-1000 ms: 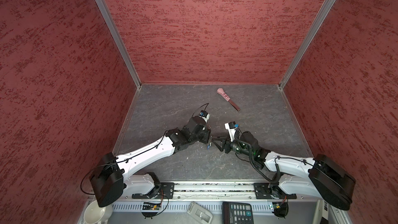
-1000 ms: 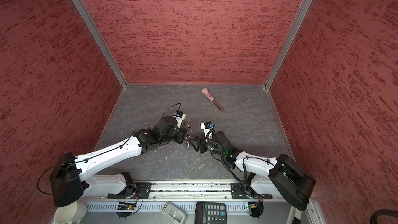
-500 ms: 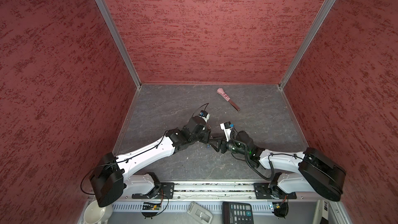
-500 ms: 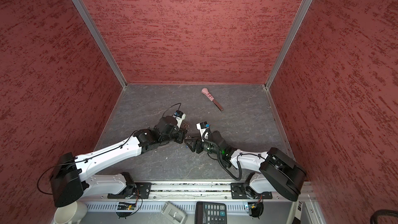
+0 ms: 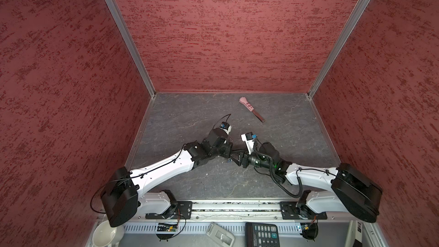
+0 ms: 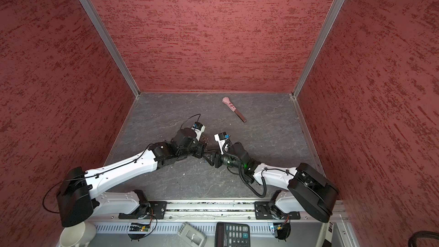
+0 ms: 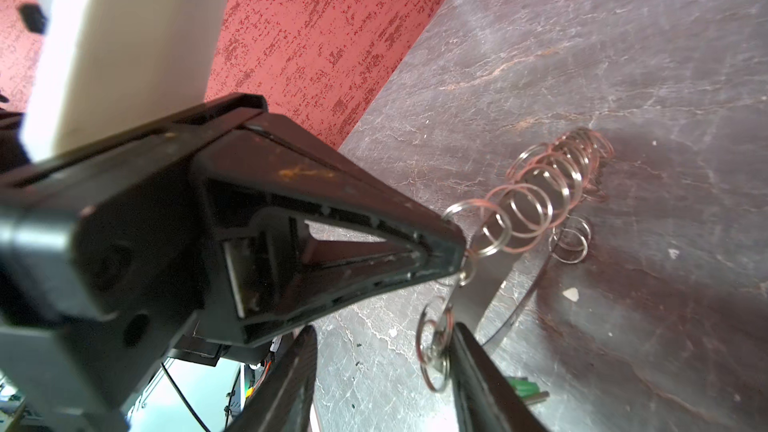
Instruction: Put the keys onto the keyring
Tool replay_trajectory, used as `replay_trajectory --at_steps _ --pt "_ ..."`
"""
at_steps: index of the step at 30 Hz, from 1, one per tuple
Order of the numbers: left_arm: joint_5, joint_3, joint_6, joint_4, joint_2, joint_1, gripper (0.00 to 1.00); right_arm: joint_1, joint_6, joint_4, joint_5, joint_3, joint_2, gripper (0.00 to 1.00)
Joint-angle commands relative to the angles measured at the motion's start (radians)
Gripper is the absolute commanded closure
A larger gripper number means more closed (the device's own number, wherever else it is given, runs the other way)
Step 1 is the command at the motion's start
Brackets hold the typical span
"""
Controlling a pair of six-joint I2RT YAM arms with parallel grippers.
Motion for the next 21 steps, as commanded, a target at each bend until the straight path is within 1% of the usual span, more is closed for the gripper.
replay_trajectory --at_steps 1,4,6,10,17,21 --pt "-0.013 0.008 0.011 0.027 0.008 -0.001 1.0 0.008 0.011 -0.019 -0.018 0.028 -0.015 0.53" --pt "-0.013 0.008 0.012 0.024 0.008 -0.001 1.0 0.008 0.01 -0.028 -0.018 0.032 -0.008 0.59" --pt "-0.013 0.008 0.011 0.022 0.006 -0.001 1.0 0.007 0.01 -0.049 -0.002 0.035 -0.004 0.6" --pt "-0.009 0.006 0.007 0.023 0.002 -0.002 1.0 0.007 0.007 -0.092 0.036 0.043 0.0 0.62" --pt "-0.004 0.004 0.003 0.028 0.006 -0.006 1.0 0.008 0.019 -0.093 0.074 0.041 -0.008 0.62" --pt "-0.002 0.003 0.004 0.034 0.005 -0.013 1.0 0.007 0.019 -0.093 0.084 0.046 -0.004 0.65"
